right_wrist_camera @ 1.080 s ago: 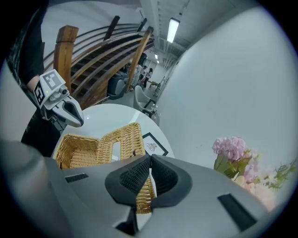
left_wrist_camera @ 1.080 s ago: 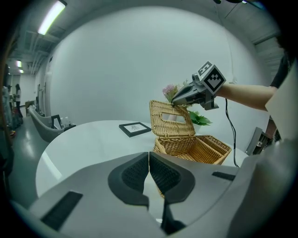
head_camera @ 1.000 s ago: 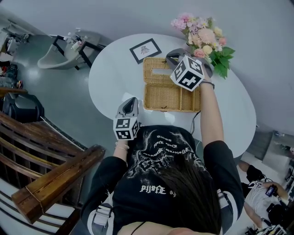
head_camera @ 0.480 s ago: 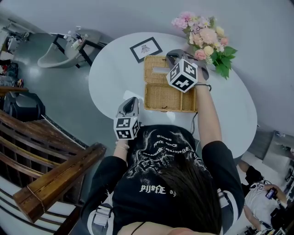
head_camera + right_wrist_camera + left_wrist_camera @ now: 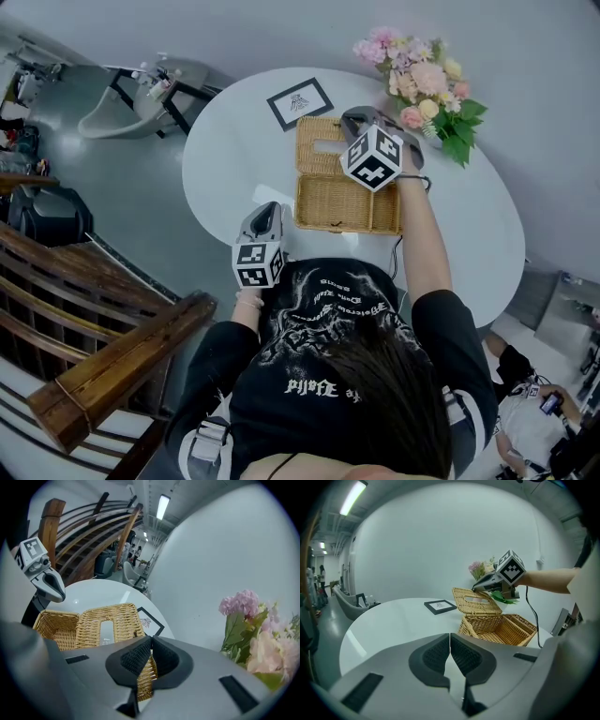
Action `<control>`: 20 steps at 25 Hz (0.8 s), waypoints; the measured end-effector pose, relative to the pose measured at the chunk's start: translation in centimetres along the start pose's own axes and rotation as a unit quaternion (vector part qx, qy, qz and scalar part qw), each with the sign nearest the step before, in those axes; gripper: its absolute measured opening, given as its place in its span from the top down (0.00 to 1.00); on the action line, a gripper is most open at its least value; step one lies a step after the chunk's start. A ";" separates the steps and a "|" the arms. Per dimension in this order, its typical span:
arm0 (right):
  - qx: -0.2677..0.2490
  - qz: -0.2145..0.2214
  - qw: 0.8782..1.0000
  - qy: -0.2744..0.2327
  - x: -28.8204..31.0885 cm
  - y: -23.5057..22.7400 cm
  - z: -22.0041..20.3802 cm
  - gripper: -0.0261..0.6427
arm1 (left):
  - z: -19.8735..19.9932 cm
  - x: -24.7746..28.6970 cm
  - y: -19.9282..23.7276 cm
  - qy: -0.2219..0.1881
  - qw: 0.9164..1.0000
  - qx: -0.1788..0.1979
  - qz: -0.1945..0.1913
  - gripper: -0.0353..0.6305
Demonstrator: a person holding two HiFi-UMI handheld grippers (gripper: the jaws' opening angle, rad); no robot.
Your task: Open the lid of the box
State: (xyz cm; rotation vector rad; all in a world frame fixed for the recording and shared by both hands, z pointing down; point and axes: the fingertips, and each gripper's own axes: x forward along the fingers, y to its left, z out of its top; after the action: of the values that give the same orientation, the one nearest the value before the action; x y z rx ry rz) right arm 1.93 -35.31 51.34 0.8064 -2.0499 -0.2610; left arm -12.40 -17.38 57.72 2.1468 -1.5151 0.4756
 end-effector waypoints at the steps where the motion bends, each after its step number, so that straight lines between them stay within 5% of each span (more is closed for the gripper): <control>1: 0.002 0.001 1.000 0.000 0.2 0.0 -0.1 0.91 | 0.0 0.0 0.1 0.001 1.000 -0.001 0.001 0.91; 20: 0.033 0.052 0.998 0.018 3.1 0.6 -2.2 0.91 | 0.0 0.7 0.5 0.014 1.000 -0.004 0.013 0.91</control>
State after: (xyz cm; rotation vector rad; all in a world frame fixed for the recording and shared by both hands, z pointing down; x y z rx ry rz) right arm 2.26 -36.61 54.99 0.7362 -2.0693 -0.1195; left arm -12.61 -18.07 58.19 2.1079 -1.5286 0.5056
